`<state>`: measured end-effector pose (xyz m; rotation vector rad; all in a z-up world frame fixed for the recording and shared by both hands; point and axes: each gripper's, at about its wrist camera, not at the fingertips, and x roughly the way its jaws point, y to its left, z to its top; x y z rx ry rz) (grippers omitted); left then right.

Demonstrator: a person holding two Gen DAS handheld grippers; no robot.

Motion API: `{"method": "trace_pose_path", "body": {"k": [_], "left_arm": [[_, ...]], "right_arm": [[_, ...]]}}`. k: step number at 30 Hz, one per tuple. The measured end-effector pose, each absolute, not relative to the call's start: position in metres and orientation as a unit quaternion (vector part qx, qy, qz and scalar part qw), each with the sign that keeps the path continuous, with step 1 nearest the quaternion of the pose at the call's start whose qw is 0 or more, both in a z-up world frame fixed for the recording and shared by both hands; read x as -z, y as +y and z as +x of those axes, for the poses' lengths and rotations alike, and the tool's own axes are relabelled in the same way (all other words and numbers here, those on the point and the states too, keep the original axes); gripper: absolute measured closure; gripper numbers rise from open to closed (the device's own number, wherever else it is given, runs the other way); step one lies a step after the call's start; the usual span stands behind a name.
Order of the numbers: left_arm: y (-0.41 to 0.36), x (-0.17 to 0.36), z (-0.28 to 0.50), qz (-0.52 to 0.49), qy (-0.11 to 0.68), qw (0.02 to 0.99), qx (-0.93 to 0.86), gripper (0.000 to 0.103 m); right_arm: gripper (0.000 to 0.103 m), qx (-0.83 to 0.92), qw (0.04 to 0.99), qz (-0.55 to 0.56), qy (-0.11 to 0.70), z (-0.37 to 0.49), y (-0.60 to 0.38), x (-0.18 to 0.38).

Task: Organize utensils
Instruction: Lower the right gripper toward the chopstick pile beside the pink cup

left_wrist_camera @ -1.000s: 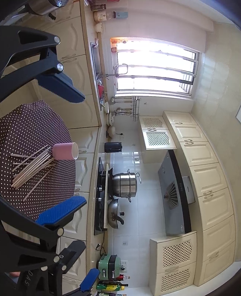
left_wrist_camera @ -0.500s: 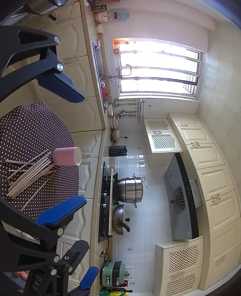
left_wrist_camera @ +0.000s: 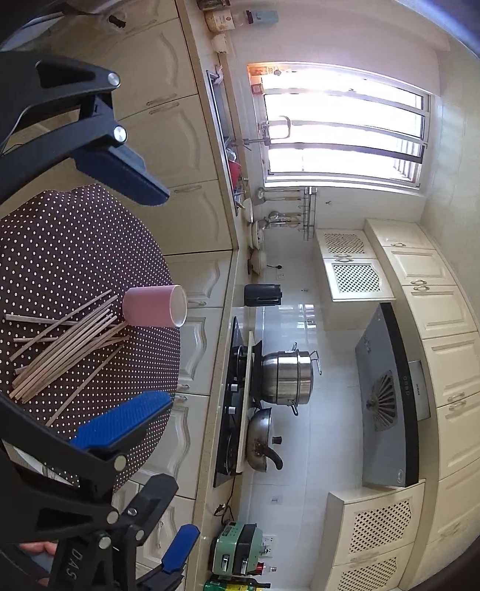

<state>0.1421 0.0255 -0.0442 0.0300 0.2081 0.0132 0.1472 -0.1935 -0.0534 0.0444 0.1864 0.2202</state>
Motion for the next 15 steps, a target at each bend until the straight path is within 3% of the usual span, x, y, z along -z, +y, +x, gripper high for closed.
{"method": "trace_pose_path", "body": {"k": [15], "left_arm": [[0.036,0.081,0.202,-0.006,0.176,0.984,0.018,0.004]], "right_arm": [[0.006,-0.112,0.982,0.000,0.154,0.206,-0.190,0.081]]}}
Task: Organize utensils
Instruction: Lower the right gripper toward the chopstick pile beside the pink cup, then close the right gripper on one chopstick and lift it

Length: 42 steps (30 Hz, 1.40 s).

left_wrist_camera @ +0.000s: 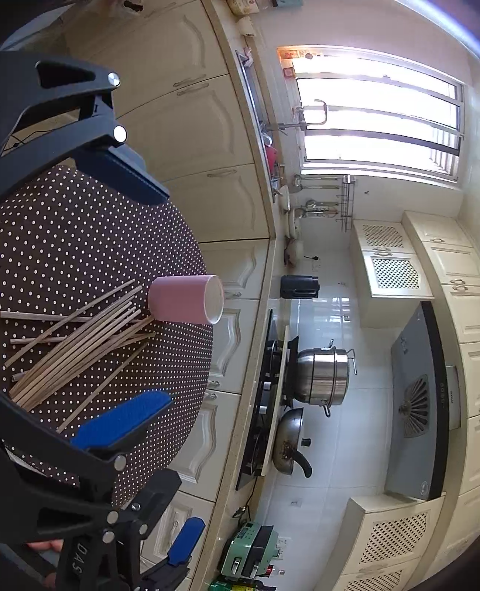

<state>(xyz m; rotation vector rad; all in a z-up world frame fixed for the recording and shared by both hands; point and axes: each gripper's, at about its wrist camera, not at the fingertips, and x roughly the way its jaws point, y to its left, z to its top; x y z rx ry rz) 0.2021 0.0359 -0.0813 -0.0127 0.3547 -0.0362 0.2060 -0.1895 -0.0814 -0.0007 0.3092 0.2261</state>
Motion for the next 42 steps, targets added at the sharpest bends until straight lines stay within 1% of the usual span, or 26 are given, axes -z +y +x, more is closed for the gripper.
{"method": "trace_pose_path", "body": {"k": [4,5,6,7,9,11,12,13,15,16,22,24,26,28,31,36,38,40,41,42], "left_arm": [[0.043,0.097,0.222,-0.022,0.212,0.977,0.033,0.005],[0.046,0.102,0.230,-0.025,0.226,0.973,0.039,0.006],[0.048,0.107,0.236,-0.027,0.236,0.970,0.042,0.009],[0.050,0.113,0.243,-0.029,0.251,0.966,0.046,0.016],[0.053,0.124,0.257,-0.033,0.284,0.957,0.051,0.023],[0.059,0.138,0.274,-0.040,0.320,0.944,0.062,0.027],[0.062,0.145,0.282,-0.046,0.340,0.937,0.064,0.029],[0.063,0.152,0.290,-0.047,0.361,0.929,0.061,0.032],[0.066,0.165,0.305,-0.047,0.396,0.915,0.058,0.039],[0.067,0.172,0.312,-0.050,0.411,0.908,0.059,0.046],[0.073,0.195,0.343,-0.091,0.475,0.873,0.066,0.052],[0.068,0.202,0.351,-0.080,0.488,0.867,0.062,0.057],[0.067,0.211,0.359,-0.078,0.507,0.857,0.054,0.066],[0.066,0.214,0.361,-0.084,0.514,0.852,0.055,0.068],[0.063,0.218,0.367,-0.083,0.521,0.848,0.051,0.068],[0.053,0.216,0.385,-0.077,0.540,0.837,0.040,0.068],[0.048,0.215,0.391,-0.073,0.548,0.832,0.033,0.068],[0.044,0.215,0.395,-0.061,0.553,0.830,0.028,0.070],[0.040,0.214,0.398,-0.048,0.555,0.830,0.024,0.075],[0.034,0.214,0.401,-0.034,0.557,0.830,0.017,0.078]], "right_arm": [[0.006,-0.119,0.977,-0.016,0.179,0.225,-0.186,0.092],[0.006,-0.122,0.975,-0.019,0.185,0.230,-0.186,0.094],[0.009,-0.124,0.973,-0.023,0.191,0.235,-0.185,0.096],[0.013,-0.126,0.972,-0.027,0.197,0.240,-0.184,0.099],[0.018,-0.132,0.967,-0.036,0.213,0.252,-0.183,0.104],[0.022,-0.136,0.961,-0.047,0.234,0.266,-0.182,0.111],[0.027,-0.140,0.957,-0.052,0.247,0.274,-0.181,0.116],[0.034,-0.142,0.954,-0.055,0.259,0.281,-0.181,0.121],[0.042,-0.145,0.945,-0.062,0.285,0.294,-0.181,0.129],[0.044,-0.151,0.941,-0.059,0.297,0.301,-0.182,0.133],[0.045,-0.189,0.906,-0.031,0.379,0.336,-0.184,0.159],[0.045,-0.198,0.894,-0.019,0.401,0.346,-0.186,0.166],[0.046,-0.199,0.885,-0.020,0.421,0.352,-0.186,0.172],[0.046,-0.205,0.878,-0.023,0.431,0.356,-0.185,0.175],[0.049,-0.212,0.867,-0.025,0.450,0.363,-0.182,0.180],[0.049,-0.217,0.847,-0.042,0.483,0.375,-0.174,0.185],[0.053,-0.217,0.840,-0.047,0.496,0.380,-0.172,0.188],[0.064,-0.220,0.826,-0.047,0.516,0.387,-0.170,0.192],[0.066,-0.221,0.821,-0.048,0.525,0.390,-0.168,0.194],[0.068,-0.220,0.818,-0.052,0.530,0.392,-0.167,0.195]]}}
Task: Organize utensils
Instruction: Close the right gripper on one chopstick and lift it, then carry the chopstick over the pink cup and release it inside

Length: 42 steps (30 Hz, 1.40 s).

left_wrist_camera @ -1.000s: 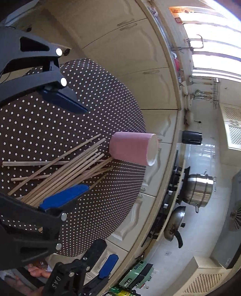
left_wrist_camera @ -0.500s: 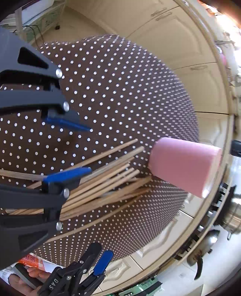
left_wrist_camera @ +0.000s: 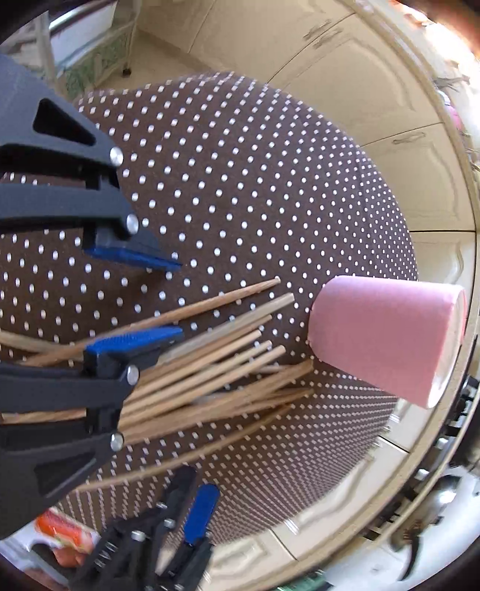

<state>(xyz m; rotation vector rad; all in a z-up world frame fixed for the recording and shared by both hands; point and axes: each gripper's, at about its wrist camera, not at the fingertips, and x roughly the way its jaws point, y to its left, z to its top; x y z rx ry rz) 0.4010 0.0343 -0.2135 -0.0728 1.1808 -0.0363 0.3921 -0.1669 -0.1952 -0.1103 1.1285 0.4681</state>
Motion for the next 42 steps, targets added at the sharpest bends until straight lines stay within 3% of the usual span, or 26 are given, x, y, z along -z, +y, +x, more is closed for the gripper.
{"method": "trace_pose_path", "body": {"k": [12,14,18,20,27,42], "left_arm": [[0.020,0.209,0.413,-0.013,0.565,0.825,0.010,0.094],[0.019,0.208,0.414,-0.013,0.564,0.825,0.009,0.095],[0.036,0.216,0.402,-0.035,0.553,0.832,0.019,0.097],[0.040,0.216,0.400,-0.056,0.548,0.835,0.027,0.097],[0.058,0.201,0.383,-0.077,0.515,0.853,0.040,0.097],[0.043,0.089,0.353,-0.069,0.338,0.932,0.111,0.097]], "right_arm": [[0.068,-0.203,0.782,-0.112,0.579,0.417,-0.127,0.206],[0.072,-0.193,0.777,-0.115,0.588,0.423,-0.119,0.208],[0.093,-0.177,0.771,-0.134,0.597,0.438,-0.106,0.208],[0.095,-0.179,0.773,-0.124,0.596,0.439,-0.106,0.207],[0.097,-0.204,0.791,-0.075,0.572,0.433,-0.145,0.197],[0.097,-0.283,0.863,0.003,0.419,0.391,-0.172,0.093]]}}
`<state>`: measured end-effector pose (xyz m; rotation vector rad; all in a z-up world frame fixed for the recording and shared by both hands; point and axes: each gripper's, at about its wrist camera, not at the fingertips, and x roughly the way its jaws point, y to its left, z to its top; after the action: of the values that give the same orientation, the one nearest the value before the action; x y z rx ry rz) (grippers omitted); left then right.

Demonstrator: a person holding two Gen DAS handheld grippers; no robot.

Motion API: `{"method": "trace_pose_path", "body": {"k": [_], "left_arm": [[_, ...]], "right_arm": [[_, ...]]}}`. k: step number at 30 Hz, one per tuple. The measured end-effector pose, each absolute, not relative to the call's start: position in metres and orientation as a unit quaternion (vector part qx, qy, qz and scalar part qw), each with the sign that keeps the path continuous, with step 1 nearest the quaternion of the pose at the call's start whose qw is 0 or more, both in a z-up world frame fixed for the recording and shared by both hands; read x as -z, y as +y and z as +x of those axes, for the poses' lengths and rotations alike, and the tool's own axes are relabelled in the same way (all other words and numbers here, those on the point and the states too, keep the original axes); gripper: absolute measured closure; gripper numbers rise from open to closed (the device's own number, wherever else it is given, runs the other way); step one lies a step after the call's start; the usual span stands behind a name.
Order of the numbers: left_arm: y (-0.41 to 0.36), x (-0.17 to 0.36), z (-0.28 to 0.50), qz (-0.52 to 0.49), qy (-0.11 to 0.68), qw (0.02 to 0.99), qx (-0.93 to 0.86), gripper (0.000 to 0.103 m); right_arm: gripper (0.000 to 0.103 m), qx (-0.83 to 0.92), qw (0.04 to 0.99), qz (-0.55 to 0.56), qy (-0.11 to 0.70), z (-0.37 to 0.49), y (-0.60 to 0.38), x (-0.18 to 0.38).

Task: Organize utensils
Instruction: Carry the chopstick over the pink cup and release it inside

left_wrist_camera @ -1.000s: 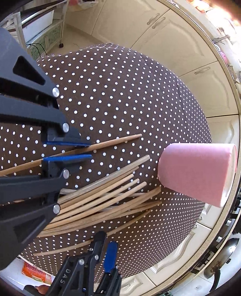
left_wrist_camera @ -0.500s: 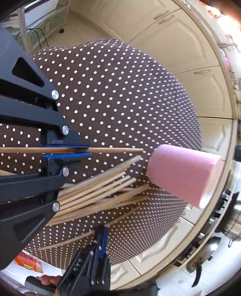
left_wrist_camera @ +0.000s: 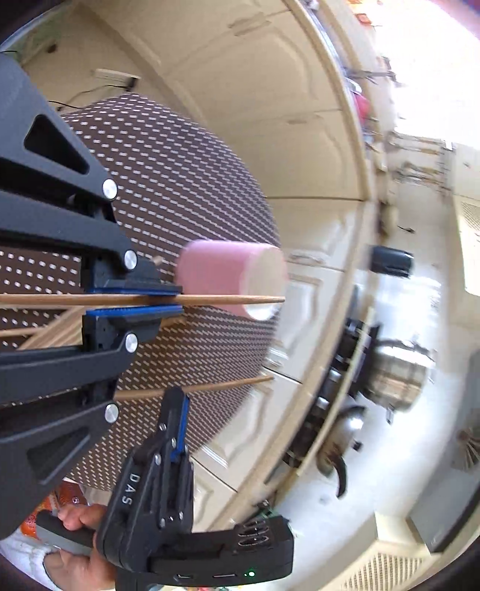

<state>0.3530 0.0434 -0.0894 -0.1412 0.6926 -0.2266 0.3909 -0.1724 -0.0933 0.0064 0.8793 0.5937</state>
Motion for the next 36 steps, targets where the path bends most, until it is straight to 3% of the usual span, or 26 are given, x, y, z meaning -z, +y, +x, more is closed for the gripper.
{"method": "trace_pose_path", "body": {"k": [23,29,36], "left_arm": [[0.044,0.021,0.440,-0.109,0.124,0.976,0.143,0.097],[0.046,0.015,0.461,-0.124,0.043,0.986,0.107,0.097],[0.042,0.025,0.490,-0.127,0.026,0.989,0.076,0.097]], "right_arm": [[0.097,-0.318,0.915,0.082,0.237,0.447,-0.149,-0.011],[0.097,-0.299,0.927,0.079,0.211,0.467,-0.144,-0.012],[0.097,-0.287,0.926,0.068,0.235,0.489,-0.139,0.017]]}}
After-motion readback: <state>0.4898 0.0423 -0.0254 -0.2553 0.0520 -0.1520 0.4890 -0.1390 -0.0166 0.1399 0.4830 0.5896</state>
